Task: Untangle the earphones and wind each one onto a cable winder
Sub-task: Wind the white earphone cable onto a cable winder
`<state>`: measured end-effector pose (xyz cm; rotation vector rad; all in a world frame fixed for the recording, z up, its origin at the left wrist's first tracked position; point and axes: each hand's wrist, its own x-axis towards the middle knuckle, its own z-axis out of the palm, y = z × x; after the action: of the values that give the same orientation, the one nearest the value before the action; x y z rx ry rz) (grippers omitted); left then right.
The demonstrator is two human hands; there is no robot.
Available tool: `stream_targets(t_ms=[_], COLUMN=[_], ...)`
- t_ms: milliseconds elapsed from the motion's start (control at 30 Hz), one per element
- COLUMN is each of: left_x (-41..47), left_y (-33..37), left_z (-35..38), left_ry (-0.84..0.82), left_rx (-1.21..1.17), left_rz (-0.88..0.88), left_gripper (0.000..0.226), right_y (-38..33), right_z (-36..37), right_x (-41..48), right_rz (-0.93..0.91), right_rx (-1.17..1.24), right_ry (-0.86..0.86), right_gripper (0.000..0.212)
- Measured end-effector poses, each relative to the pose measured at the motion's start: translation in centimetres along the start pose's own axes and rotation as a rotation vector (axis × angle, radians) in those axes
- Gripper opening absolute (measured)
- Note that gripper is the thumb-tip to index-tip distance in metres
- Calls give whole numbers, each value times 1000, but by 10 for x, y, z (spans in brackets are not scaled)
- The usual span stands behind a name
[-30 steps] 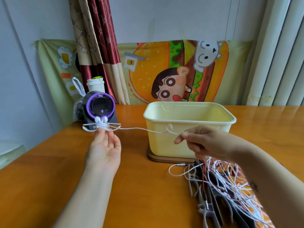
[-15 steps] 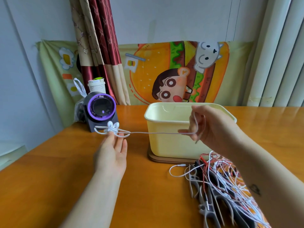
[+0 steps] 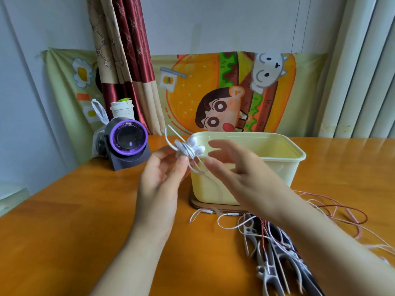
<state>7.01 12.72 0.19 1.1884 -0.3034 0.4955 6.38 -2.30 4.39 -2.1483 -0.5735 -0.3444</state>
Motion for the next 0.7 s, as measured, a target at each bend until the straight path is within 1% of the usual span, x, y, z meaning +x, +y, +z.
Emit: stream_targets(t_ms=[33, 67, 100, 133, 200, 233, 267, 300, 400, 467, 500, 600, 700], left_x=[0, 0, 0, 0, 0, 0, 1, 1, 4, 4, 4, 3, -1], left_y=[0, 0, 0, -1, -1, 0, 1, 1, 0, -3, -4, -7, -9], left_z=[0, 0, 0, 0, -2, -3, -4, -4, -8, -9, -9, -8, -3], left_ry=[-10, -18, -28, -35, -39, -31, -19, -2, 35, 35, 36, -5, -127], left_rx=[4, 14, 25, 27, 21, 35, 49, 53, 71, 133, 179, 325, 447], left_rz=[14, 27, 36, 36, 28, 35, 50, 61, 71, 82, 89, 71, -13], left_gripper=[42, 42, 41, 37, 33, 35, 39, 42, 43, 42, 39, 21, 20], right_y=[-2, -2, -2, -1, -1, -2, -1, 1, 2, -1, -4, -11, -16], right_z=[4, 8, 14, 19, 25, 25, 24, 22, 13, 9, 6, -3, -16], right_x=[0, -1, -2, -3, -4, -5, -5, -5, -2, -2, -3, -6, -8], right_rz=[62, 119, 165, 200, 251, 258, 251, 235, 94, 0, -26, -84, -98], right_rx=[167, 289, 384, 485, 687, 730, 704, 614, 118, -94, -147, -266, -347], right_ry=[-44, -101, -160, -211, -293, -321, -333, -317, -170, -127, -127, -157, -139], right_gripper=[70, 78, 77, 68, 39, 25, 14, 8, 18, 22, 23, 29, 33])
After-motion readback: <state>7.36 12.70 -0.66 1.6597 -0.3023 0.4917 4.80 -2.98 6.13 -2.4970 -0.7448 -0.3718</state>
